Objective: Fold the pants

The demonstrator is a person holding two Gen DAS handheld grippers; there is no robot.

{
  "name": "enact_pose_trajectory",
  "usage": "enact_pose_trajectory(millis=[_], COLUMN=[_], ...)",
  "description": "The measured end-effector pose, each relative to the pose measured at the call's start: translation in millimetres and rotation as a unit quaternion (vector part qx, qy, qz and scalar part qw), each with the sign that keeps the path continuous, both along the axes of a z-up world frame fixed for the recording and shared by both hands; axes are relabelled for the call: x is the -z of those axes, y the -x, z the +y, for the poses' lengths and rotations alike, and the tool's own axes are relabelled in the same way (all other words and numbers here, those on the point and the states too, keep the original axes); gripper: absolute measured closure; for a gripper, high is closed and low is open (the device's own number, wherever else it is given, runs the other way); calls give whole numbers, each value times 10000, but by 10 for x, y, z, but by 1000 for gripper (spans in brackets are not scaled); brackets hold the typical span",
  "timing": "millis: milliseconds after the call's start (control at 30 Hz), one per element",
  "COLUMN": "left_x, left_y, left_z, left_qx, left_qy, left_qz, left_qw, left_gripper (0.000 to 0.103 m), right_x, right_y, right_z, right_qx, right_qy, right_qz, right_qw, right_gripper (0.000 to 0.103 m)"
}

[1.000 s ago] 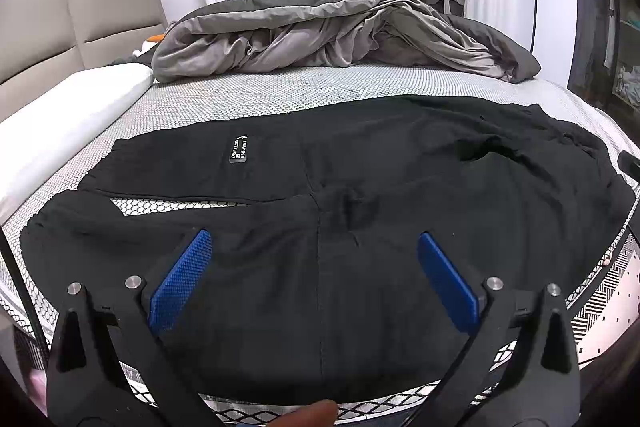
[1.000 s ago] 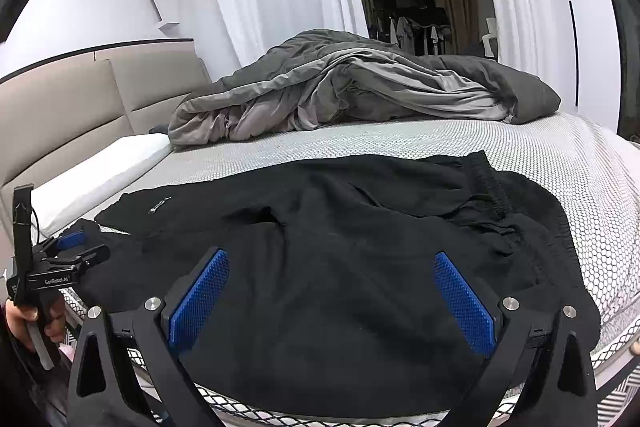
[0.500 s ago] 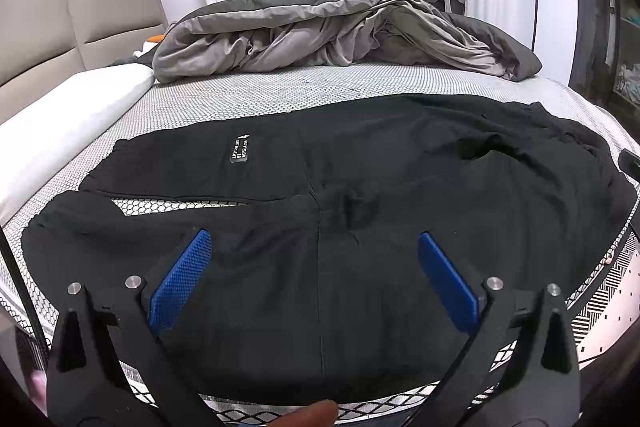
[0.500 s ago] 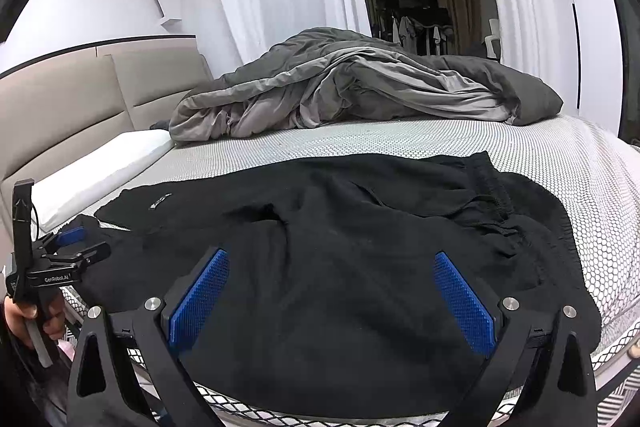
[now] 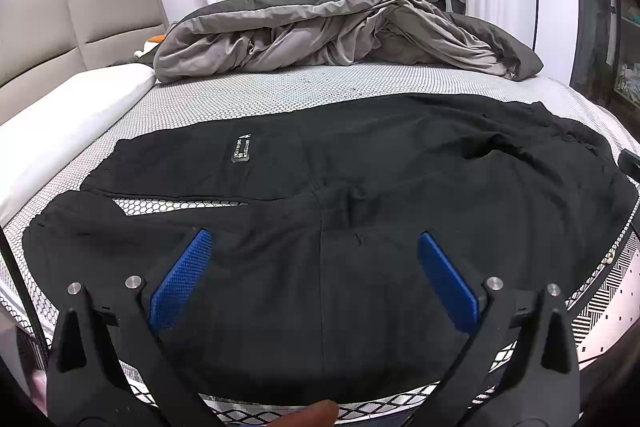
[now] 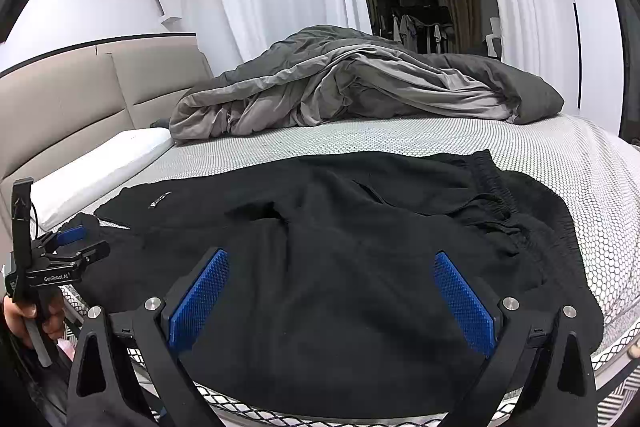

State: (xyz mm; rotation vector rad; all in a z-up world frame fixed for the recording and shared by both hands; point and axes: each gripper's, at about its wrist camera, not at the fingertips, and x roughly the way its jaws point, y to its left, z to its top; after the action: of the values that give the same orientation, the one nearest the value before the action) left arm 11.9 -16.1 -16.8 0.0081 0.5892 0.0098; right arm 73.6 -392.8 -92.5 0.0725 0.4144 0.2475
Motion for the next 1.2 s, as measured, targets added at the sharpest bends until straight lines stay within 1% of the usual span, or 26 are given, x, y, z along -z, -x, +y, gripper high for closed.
enact_pose_trajectory(millis=[1200], left_x=[5], left_y=[-3], left_z=[-17], left_qx=[-3], left_qy=[-8], left_qz=[3], left_qw=[10000], left_gripper=[1], right_x=[1], right_y=[-12], right_z=[-1], right_qx=[67], right_qy=[13], right_qz=[-4], right_qw=[10000], right_gripper=[0])
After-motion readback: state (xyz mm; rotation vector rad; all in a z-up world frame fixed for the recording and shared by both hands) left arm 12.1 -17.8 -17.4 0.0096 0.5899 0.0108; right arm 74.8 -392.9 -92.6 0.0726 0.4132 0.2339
